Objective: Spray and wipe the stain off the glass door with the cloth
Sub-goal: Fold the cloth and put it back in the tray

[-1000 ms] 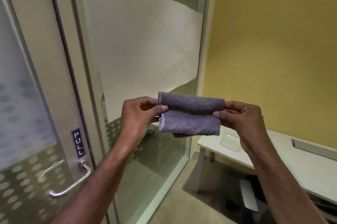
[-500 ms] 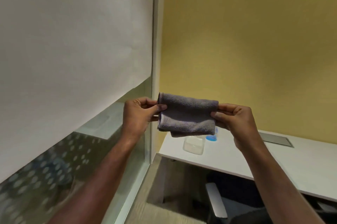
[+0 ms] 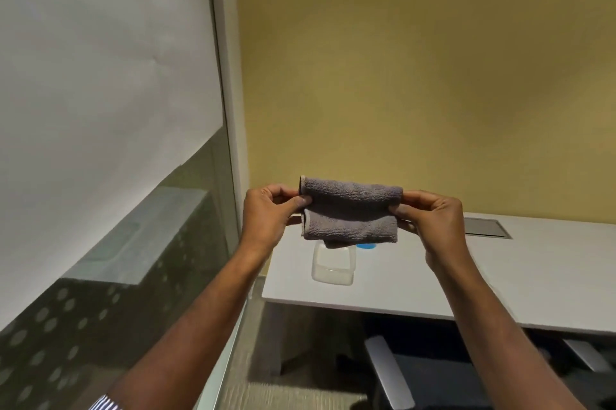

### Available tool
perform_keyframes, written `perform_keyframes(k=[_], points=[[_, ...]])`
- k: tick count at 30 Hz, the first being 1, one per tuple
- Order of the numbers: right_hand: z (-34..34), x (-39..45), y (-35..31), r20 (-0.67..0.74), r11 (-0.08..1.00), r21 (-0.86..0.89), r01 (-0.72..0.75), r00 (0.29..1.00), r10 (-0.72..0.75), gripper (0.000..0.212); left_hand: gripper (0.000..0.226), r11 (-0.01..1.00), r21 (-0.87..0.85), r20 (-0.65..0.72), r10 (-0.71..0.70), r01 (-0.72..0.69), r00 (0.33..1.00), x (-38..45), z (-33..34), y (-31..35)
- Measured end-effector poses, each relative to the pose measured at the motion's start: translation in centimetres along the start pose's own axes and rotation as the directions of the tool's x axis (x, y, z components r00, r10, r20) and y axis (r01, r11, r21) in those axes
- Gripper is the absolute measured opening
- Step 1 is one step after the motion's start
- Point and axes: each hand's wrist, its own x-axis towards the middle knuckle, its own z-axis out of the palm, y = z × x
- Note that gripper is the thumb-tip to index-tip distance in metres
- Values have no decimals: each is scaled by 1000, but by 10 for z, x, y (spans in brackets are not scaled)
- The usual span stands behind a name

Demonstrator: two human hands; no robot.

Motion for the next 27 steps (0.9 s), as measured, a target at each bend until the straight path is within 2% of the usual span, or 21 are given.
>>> perform_keyframes(k=[8, 14, 19, 23, 27], points=[[5, 92, 82, -24, 987, 65, -149, 988, 151, 29, 10, 992, -4, 53, -128, 128, 990, 107, 49, -82], [12, 155, 173, -58, 958, 32, -285, 956, 287, 19, 17, 963, 88, 57, -261, 255, 964, 185, 83, -155], [18, 201, 244, -55, 913, -24, -408, 912, 406, 15, 15, 908, 151, 15, -398, 392, 917, 226, 97, -232], [27, 220, 297, -50, 855, -139, -499, 866, 497, 19, 8, 842, 184, -46, -509, 508, 860, 240, 101, -289], [35, 226, 348, -116, 764, -279, -581, 811, 574, 16, 5, 752, 249, -106, -606, 611, 789, 241, 106, -336]])
